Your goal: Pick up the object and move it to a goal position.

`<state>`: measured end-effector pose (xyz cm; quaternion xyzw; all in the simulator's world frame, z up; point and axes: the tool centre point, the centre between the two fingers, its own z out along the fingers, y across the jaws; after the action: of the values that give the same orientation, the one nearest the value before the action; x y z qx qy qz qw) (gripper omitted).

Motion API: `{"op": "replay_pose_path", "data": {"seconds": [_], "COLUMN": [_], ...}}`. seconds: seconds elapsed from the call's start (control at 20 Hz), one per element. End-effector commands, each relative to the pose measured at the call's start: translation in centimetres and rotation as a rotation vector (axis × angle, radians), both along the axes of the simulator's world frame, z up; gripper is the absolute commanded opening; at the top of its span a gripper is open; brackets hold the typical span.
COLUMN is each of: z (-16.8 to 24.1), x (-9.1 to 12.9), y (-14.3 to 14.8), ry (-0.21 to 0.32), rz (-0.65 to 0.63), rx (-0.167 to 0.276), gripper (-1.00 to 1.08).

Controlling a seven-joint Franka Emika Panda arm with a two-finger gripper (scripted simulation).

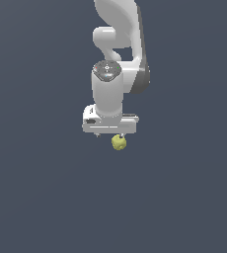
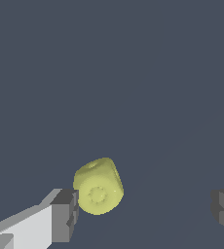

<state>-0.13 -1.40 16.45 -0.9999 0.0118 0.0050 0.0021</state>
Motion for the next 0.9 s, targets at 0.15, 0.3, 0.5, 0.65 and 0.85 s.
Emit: {"op": "replay_pose_path", "data": {"seconds": [0.15, 0.3, 0.5, 0.65, 0.85], "z": [0.0, 0.0, 0.1, 0.0, -0.7], "x": [0.0, 0.0, 0.1, 0.0, -0.3], "y": [-0.7, -2.6, -3.9, -3.6, -2.9], "ry": [-0.002, -0.007, -0.01, -0.01, -0.009], "rz": [-0.008, -0.033, -0.055, -0.047, -0.01], "rx": [-0.006, -0.022, -0.032, -0.03, -0.028], "gripper": [1.0, 1.0, 1.0, 1.0, 1.0]}}
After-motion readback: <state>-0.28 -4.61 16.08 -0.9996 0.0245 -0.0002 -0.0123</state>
